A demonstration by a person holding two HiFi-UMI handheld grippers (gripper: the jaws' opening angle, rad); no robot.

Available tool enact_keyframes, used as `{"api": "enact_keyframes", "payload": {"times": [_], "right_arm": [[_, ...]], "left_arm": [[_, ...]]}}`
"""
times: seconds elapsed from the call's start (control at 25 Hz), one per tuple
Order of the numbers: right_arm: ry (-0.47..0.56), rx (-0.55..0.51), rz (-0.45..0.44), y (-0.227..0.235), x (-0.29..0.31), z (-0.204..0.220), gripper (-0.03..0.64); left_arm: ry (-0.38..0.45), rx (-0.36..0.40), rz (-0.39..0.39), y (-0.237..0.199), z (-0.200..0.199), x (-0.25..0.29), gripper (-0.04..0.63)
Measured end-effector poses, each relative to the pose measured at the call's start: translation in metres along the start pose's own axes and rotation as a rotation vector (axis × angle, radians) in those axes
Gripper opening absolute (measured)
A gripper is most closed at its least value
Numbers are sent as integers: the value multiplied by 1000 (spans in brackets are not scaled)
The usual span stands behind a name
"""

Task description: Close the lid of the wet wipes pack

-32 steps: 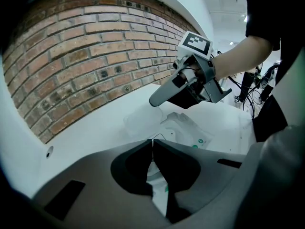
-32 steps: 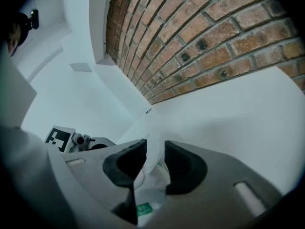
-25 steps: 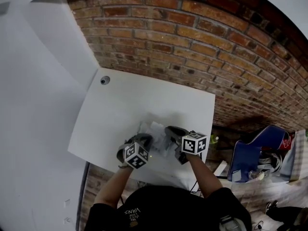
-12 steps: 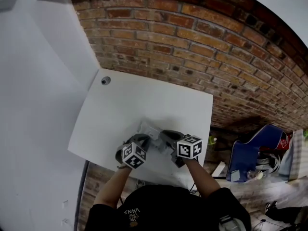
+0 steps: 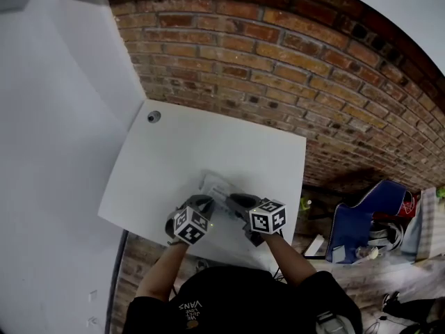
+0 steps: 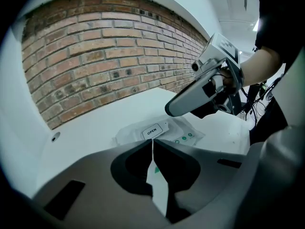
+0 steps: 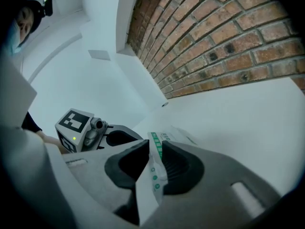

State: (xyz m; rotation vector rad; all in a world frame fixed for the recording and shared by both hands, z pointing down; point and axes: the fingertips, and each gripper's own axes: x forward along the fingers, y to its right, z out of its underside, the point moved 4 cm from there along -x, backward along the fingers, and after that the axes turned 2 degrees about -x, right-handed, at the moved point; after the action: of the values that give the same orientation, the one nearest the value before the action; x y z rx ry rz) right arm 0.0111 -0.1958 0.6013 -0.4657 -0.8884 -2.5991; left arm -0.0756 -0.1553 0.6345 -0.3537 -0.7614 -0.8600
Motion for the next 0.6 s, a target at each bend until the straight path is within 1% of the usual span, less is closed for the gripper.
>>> {"api": "enact_keyframes", "payload": {"times": [0.24, 0.6], "right_arm": [[-23, -7, 4, -6, 5, 9, 80], [-73, -26, 50, -8, 10, 20, 80]], "left_arm": [[5, -15, -5, 2, 6, -7, 6], [-2, -25, 10, 12, 18, -16, 6]]}}
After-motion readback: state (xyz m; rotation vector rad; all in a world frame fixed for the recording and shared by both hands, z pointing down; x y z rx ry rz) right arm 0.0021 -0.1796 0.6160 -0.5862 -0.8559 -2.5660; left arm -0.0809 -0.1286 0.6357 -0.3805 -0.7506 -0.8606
